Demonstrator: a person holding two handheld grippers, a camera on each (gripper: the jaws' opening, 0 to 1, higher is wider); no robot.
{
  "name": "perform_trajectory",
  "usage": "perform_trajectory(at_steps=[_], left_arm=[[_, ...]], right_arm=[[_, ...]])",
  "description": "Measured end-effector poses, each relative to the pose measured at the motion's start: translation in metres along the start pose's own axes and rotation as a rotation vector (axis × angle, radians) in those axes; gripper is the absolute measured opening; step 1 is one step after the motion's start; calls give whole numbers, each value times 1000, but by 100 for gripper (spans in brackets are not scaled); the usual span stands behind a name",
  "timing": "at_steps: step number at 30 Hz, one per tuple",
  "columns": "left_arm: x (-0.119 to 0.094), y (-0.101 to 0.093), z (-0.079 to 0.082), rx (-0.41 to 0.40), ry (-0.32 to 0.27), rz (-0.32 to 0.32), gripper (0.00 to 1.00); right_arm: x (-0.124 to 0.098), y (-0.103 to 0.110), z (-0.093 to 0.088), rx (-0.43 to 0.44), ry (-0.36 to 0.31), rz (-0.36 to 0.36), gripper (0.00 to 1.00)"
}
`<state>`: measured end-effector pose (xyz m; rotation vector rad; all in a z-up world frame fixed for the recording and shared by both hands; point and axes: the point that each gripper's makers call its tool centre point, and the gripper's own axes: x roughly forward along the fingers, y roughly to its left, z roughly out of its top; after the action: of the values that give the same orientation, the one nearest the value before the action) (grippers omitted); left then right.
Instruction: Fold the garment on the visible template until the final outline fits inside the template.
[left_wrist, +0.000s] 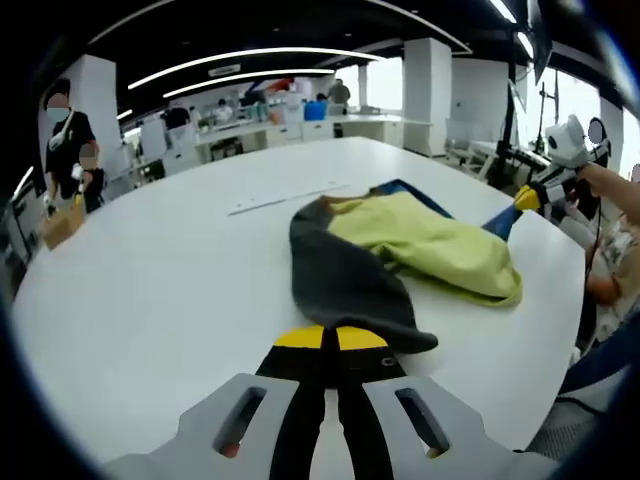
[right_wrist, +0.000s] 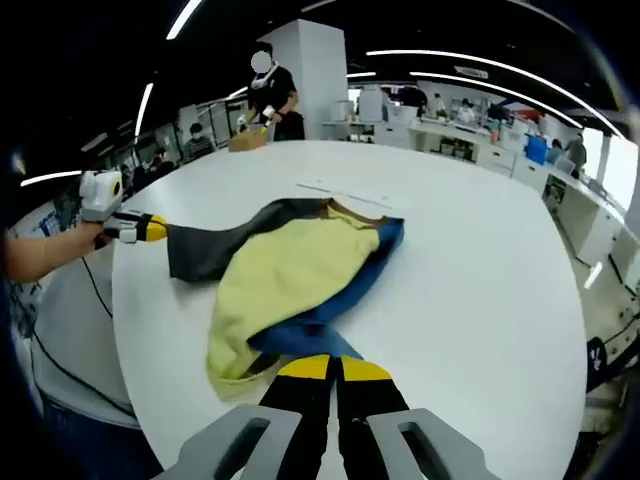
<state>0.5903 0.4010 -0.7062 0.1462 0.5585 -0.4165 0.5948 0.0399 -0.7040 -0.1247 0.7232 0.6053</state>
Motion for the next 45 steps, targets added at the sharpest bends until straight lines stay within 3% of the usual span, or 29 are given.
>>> perform_trajectory(at_steps=[8,25,33,39,45], left_arm=[[-7,28,-9,-41,20,60,0],[-3,72,-32,-9,112,155,0],[2,104,-46,41,180,233,0],[8,123,-56,33,224,261,0],[13,137,-57,33,251,281,0]], right_arm=[[-14,-21,-5,100,2,-25,0],[-14,-35,-16,117,54,-69,0],[-17,-38,-21,145,77,-93,0],[-16,-43,-28,143,100,-109,0],[-15,-52,-31,145,109,-136,0]])
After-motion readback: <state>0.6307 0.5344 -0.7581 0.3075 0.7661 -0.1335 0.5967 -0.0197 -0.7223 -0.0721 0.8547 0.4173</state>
